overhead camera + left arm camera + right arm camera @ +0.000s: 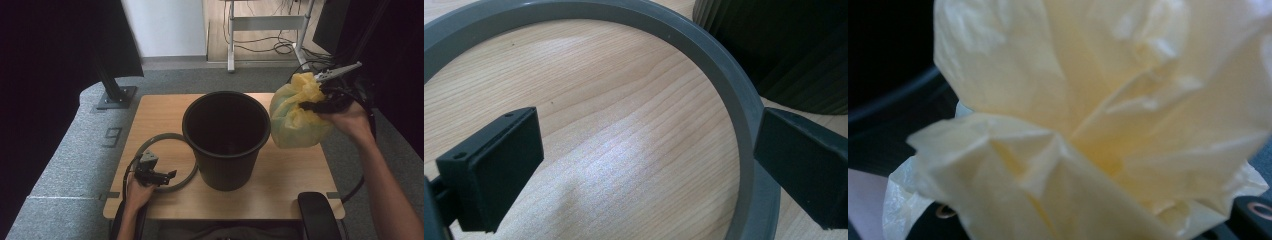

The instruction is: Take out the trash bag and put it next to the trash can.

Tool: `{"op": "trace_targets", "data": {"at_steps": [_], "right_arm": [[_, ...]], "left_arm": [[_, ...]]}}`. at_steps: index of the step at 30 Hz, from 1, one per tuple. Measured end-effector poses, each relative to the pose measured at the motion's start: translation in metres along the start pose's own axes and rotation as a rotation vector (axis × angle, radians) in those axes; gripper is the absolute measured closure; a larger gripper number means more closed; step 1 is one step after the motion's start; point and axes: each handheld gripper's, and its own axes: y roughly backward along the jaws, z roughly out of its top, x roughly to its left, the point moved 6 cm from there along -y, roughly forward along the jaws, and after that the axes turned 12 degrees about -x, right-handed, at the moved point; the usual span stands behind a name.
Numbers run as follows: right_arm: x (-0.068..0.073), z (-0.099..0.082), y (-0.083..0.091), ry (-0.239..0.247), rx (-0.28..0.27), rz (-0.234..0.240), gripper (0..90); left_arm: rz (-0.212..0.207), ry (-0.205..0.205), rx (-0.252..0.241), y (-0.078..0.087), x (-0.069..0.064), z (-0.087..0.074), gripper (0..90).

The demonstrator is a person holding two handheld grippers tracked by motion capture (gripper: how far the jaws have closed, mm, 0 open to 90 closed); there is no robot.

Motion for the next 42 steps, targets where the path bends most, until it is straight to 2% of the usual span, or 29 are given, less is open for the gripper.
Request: {"op": "trace_targets", "data": {"at_steps": [5,15,26,32,37,42], "right_arm": [[-0.006,-0.014,-0.016,-0.009,0.01,-0.019,73.3],[-0.014,-0.035,-0.043,-0.025,0.032,-0.05,72.8],[-0.018,-0.075,-0.089,-0.057,0.082,-0.055,71.4],[-0.015,-0.097,-0.106,-0.092,0.089,-0.046,70.2],[-0.008,-0.113,-0.112,-0.122,0.095,-0.034,69.0],[0.001,-0.129,-0.114,-0.132,0.109,-0.02,67.0]], "left_arm": [[0.003,0.011,-0.01,0.001,0.001,0.0,0.7],[0.005,0.004,0.001,0.0,0.001,0.0,2.4],[0.011,0.01,0.006,-0.001,0.001,-0.001,4.3],[0.012,0.02,0.004,0.0,0.002,-0.001,3.7],[0.032,0.035,0.011,-0.001,0.004,-0.001,0.9],[0.056,0.048,0.03,-0.002,0.006,-0.002,0.0]]}}
